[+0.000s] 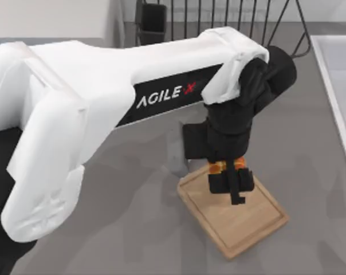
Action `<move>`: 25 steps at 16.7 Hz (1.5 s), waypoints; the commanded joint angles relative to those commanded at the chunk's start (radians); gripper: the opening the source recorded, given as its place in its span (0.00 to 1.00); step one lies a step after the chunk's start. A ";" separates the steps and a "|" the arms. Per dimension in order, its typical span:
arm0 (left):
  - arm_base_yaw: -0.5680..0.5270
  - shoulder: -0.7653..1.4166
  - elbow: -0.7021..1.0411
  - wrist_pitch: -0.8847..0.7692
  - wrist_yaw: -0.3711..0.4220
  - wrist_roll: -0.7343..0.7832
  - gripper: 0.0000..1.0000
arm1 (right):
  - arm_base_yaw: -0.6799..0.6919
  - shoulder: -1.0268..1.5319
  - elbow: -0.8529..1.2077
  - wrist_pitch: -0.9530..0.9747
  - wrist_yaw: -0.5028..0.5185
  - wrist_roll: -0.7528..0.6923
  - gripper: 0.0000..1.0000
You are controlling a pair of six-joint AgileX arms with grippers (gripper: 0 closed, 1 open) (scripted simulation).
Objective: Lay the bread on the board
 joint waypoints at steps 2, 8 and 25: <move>-0.003 0.002 -0.012 0.022 0.000 0.003 0.00 | 0.000 0.000 0.000 0.000 0.000 0.000 1.00; -0.005 0.026 -0.041 0.048 0.000 0.004 0.00 | 0.000 0.000 0.000 0.000 0.000 0.000 1.00; -0.005 0.026 -0.041 0.048 0.000 0.004 1.00 | 0.000 0.000 0.000 0.000 0.000 0.000 1.00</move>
